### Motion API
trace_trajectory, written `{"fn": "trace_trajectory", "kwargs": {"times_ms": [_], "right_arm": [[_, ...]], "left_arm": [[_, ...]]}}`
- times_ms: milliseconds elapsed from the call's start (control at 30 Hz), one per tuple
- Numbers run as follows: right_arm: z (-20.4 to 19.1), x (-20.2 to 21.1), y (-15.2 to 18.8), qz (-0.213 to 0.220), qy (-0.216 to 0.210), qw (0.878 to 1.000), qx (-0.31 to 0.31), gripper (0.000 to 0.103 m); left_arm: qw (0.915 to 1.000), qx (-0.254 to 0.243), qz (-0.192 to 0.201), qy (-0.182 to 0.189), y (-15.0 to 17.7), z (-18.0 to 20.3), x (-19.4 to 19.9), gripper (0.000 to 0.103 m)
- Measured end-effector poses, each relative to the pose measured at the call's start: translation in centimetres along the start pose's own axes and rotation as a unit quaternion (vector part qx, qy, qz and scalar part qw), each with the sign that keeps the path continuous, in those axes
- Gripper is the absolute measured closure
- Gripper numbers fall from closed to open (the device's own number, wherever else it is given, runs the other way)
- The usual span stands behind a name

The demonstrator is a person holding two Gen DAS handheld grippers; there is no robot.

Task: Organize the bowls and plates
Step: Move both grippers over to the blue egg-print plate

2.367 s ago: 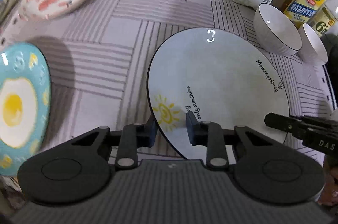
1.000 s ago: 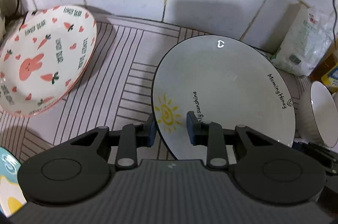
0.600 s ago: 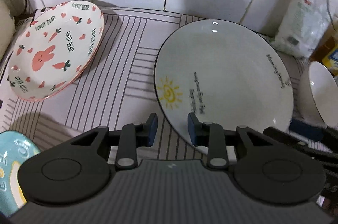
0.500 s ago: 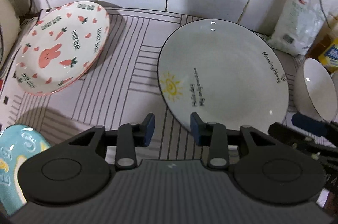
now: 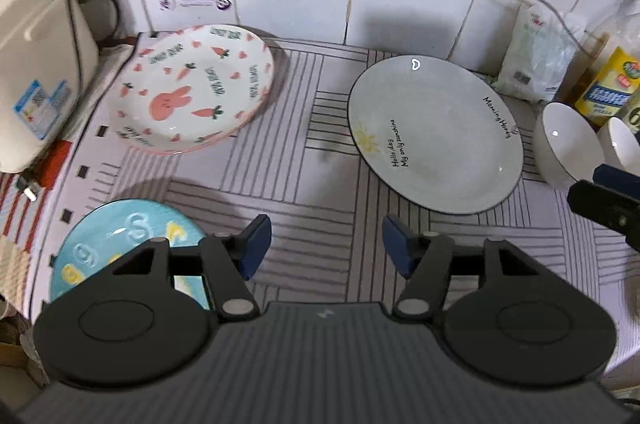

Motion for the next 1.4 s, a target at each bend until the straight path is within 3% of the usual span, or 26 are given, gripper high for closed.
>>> {"fn": "trace_trajectory", "kwargs": {"times_ms": [200,667,767,900,1133,1400], "right_arm": [[-3.6,2.4,0.7,0.034,-0.01,0.999,0.02,0.033],[-12.6,4.8,4.7,0.044,-0.016,0.994,0.094,0.031],[-14.0,4.9,5.7,0.048,-0.024,0.994,0.097,0.03],[-15.8,3.7,7.5,0.04,-0.051,0.995,0.082,0.03],[-18.7,1.3,10.2,0.026,-0.058,0.993,0.101,0.029],[-19.1,-1.8,11.1,0.014,-0.049,0.995,0.083,0.028]], "left_arm": [[0.9998,-0.015,0.011,-0.003,3.1,-1.6,3.0,0.032],[0.9994,-0.03,0.014,0.002,9.6,-5.8,7.5,0.023],[0.9992,-0.035,0.019,0.005,10.7,-7.0,8.1,0.016],[0.9989,-0.041,0.019,-0.008,12.3,-9.2,8.0,0.014],[0.9984,-0.049,0.014,-0.025,14.4,-12.2,7.0,0.01],[0.9991,-0.003,0.04,-0.014,13.9,-15.0,6.3,0.01]]}}
Point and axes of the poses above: each gripper's, at about its wrist camera, not at the fingertips, and x roughly against the way its jaws point, z to its right, y to its underside, the point moved 9 cm from there along -x, roughly the way its jaws point, and after that the axes turned 5 degrees about -z, right-handed, at the moved point
